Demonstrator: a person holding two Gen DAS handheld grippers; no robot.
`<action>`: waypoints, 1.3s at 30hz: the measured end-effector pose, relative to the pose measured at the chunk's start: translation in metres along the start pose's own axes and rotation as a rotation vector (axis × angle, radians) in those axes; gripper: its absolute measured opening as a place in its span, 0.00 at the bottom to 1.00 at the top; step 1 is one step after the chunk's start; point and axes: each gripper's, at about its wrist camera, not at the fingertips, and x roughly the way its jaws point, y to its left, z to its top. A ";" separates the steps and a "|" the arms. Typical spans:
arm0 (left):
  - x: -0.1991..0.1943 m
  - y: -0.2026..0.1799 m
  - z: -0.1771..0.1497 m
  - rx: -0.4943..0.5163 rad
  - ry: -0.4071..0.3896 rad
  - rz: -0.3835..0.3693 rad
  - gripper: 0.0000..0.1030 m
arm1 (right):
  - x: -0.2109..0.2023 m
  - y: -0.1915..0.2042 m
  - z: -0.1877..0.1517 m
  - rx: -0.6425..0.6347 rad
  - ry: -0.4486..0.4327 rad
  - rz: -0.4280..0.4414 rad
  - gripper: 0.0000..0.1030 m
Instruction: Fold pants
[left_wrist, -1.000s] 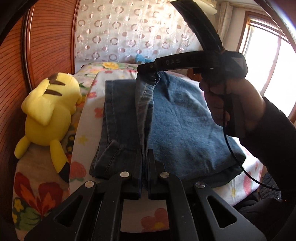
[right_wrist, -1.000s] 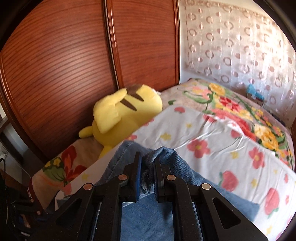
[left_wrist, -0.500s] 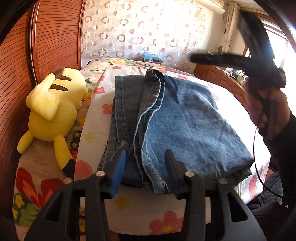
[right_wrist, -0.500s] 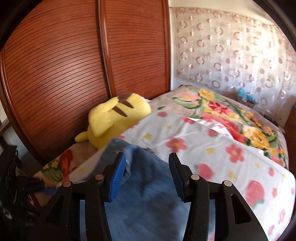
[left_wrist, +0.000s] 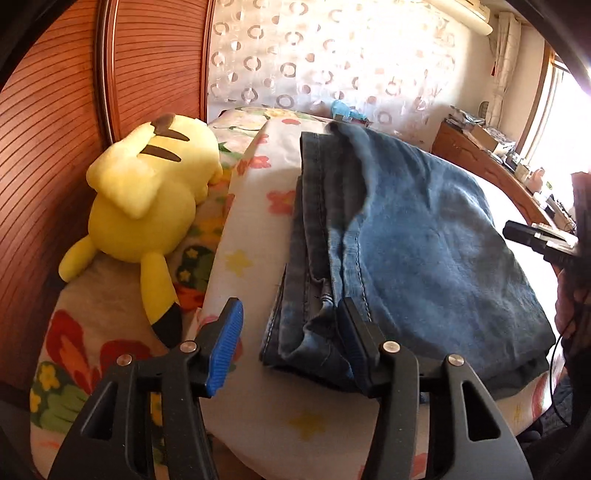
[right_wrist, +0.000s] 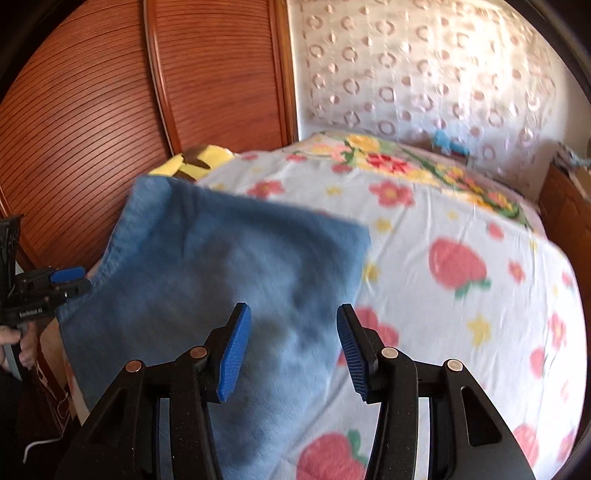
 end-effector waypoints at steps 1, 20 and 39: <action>-0.001 0.000 0.000 0.004 -0.003 0.001 0.53 | 0.000 -0.001 -0.004 0.011 0.005 0.004 0.49; -0.034 -0.033 0.016 0.077 -0.111 -0.061 0.79 | 0.016 -0.009 -0.017 0.065 0.046 0.004 0.50; -0.014 -0.114 0.012 0.222 -0.066 -0.156 0.79 | 0.019 -0.010 -0.015 0.055 0.048 -0.004 0.51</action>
